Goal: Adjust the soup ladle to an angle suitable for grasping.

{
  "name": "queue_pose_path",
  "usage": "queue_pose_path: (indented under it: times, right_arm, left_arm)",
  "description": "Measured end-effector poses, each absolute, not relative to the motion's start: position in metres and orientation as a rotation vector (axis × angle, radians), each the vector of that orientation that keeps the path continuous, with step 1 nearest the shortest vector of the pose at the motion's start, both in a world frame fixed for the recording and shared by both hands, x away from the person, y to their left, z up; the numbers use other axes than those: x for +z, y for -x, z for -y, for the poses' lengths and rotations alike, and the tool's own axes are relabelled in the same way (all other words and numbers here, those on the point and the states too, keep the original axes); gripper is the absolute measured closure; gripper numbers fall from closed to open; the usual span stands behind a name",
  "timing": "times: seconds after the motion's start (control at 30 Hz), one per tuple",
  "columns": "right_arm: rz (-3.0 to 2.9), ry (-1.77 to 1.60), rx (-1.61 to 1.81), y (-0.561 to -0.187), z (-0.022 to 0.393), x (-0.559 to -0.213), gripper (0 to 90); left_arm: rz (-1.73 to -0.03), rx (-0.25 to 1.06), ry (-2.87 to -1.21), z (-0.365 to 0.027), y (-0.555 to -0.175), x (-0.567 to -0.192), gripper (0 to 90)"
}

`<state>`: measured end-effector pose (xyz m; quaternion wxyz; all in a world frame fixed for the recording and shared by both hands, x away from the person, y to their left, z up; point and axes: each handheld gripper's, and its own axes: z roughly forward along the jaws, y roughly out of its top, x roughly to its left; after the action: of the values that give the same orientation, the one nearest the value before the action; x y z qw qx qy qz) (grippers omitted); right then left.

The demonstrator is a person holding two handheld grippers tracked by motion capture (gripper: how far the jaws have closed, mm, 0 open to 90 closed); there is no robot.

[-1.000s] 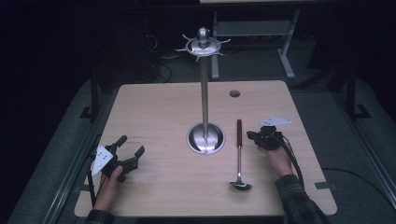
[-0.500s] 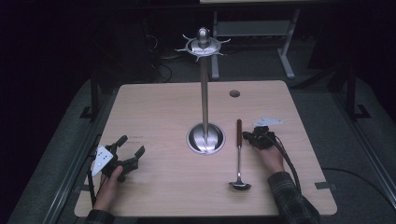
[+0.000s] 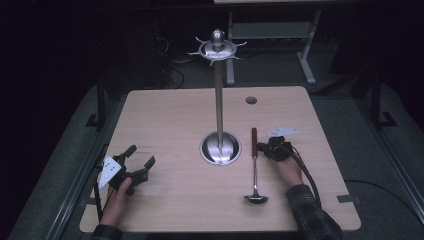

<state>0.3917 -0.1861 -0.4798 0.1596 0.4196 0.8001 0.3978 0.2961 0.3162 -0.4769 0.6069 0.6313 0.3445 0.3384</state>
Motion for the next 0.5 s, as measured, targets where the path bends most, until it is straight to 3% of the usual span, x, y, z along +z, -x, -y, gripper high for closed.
queue_pose_path:
  times: [0.5]
  right_arm:
    - [-2.342,-1.129,1.157,-0.389,0.170,-0.480,89.7]
  left_arm:
    - [-0.797,0.782,-1.460,-0.316,-0.296,-0.477,14.4]
